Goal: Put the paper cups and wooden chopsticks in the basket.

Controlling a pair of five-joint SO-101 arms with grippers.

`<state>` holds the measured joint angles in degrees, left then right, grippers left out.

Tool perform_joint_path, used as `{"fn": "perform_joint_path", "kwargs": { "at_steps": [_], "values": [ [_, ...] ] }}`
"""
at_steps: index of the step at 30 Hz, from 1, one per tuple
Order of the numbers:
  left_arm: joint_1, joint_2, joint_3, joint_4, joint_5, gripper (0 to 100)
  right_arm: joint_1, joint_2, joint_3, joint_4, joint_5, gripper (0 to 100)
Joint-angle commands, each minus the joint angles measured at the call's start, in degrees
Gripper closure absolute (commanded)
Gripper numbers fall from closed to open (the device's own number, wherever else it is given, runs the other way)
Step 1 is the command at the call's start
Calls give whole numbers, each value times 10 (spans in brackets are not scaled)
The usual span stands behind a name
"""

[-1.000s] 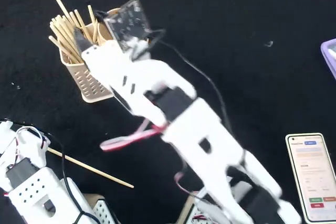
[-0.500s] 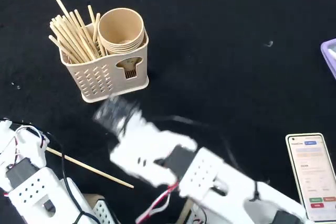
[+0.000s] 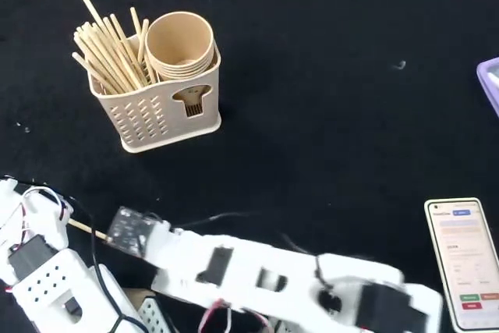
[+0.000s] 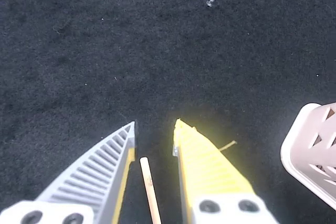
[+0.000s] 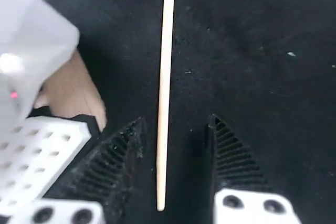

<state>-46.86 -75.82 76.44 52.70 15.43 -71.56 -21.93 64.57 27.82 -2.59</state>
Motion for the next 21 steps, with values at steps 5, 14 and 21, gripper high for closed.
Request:
{"fn": "perform_joint_path", "kwargs": {
  "at_steps": [5, 14, 21],
  "values": [
    [-4, 0, -9, -12, 0, 873, -4, 154, -124, -8, -4, 811],
    [-5, 0, -9, -12, 0, 873, 69, 155, -128, 36, 2, 986],
    [-5, 0, -9, -12, 0, 873, 178, 35, -133, 226, 122, 988]
  ]
}}
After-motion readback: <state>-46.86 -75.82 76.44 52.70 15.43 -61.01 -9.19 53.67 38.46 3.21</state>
